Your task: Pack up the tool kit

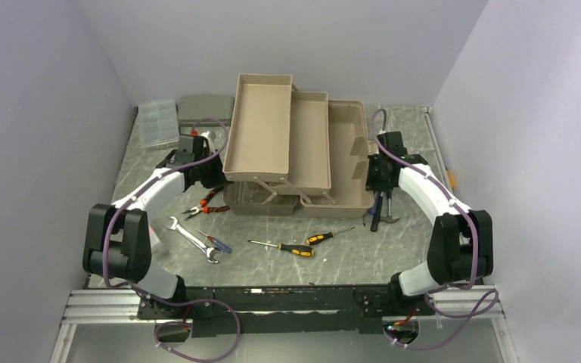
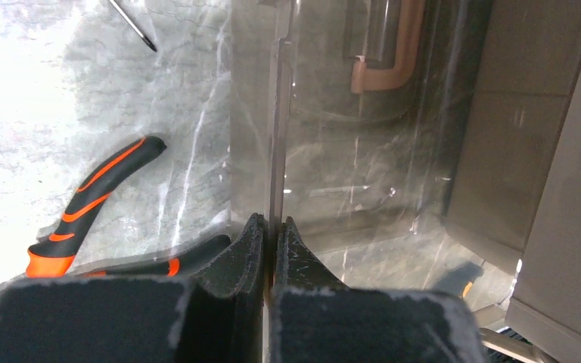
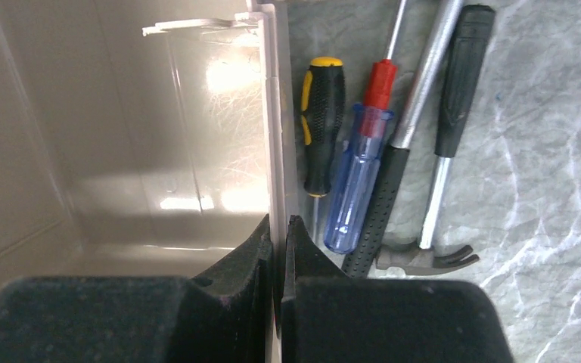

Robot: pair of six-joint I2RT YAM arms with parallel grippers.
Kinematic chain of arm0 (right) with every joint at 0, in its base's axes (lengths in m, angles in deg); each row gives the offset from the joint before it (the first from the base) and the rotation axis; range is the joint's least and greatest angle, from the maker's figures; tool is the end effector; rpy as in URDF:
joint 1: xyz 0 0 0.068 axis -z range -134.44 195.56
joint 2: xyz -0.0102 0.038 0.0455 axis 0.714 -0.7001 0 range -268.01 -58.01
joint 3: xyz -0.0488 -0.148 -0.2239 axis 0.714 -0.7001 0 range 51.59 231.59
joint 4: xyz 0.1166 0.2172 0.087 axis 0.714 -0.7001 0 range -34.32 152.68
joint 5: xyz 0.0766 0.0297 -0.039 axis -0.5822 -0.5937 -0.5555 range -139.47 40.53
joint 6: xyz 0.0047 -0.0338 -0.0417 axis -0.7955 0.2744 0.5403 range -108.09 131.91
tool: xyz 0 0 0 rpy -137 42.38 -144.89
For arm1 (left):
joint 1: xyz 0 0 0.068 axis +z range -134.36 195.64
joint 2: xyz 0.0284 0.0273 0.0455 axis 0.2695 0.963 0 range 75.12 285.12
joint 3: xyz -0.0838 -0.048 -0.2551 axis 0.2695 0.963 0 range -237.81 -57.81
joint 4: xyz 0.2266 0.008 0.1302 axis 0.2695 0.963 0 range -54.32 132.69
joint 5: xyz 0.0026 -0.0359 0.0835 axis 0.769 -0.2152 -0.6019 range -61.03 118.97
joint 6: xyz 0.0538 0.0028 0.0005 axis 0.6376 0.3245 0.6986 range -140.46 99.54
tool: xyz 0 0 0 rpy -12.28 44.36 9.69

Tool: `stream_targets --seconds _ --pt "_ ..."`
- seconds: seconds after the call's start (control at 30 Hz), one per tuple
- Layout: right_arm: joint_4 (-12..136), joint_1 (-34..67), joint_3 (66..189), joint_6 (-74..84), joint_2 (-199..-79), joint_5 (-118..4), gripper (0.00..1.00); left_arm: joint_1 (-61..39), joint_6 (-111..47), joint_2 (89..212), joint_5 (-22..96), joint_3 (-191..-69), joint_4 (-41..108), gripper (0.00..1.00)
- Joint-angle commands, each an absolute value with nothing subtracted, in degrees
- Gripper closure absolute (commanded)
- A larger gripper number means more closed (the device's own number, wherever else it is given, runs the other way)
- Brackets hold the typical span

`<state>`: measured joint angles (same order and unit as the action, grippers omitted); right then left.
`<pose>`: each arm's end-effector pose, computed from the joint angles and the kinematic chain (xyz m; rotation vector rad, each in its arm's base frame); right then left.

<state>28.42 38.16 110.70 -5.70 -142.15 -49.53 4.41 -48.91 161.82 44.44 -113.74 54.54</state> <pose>0.2939 0.0382 0.2327 0.2322 2.6036 0.1567 0.3083 -0.0708 0.2208 -0.2505 2.4858 -0.6300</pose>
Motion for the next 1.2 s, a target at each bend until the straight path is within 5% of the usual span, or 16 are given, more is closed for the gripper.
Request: stream_targets --seconds 0.0,0.47,0.57,0.73,0.97,1.07,1.17 --pt "32.03 32.91 114.36 -12.15 -143.59 -52.87 1.0 7.72 -49.64 159.15 47.42 -111.27 53.85 1.0" --pt "31.06 29.27 125.98 -14.09 -152.1 -49.59 1.0 13.69 -50.59 162.52 51.98 -114.1 50.69 1.0" --pt "28.97 29.22 128.73 -13.51 -152.49 -49.56 0.88 13.24 -50.07 162.66 51.91 -115.64 51.81 0.98" --pt "26.1 29.3 129.63 -13.35 -148.94 -45.61 0.52 13.15 -48.43 158.05 51.75 -115.64 54.63 0.55" --pt "23.65 30.87 127.52 -13.57 -141.07 -43.45 0.45 13.18 -45.0 148.1 47.47 -114.9 62.68 0.24" --pt "23.33 33.9 125.65 -13.66 -138.07 -43.9 0.45 13.16 -44.25 143.46 47.48 -112.65 63.64 0.03" --pt "24.15 37.08 122.13 -13.53 -135.08 -44.1 0.45 13.14 -44.07 137.66 48.47 -108.22 64.18 0.01"
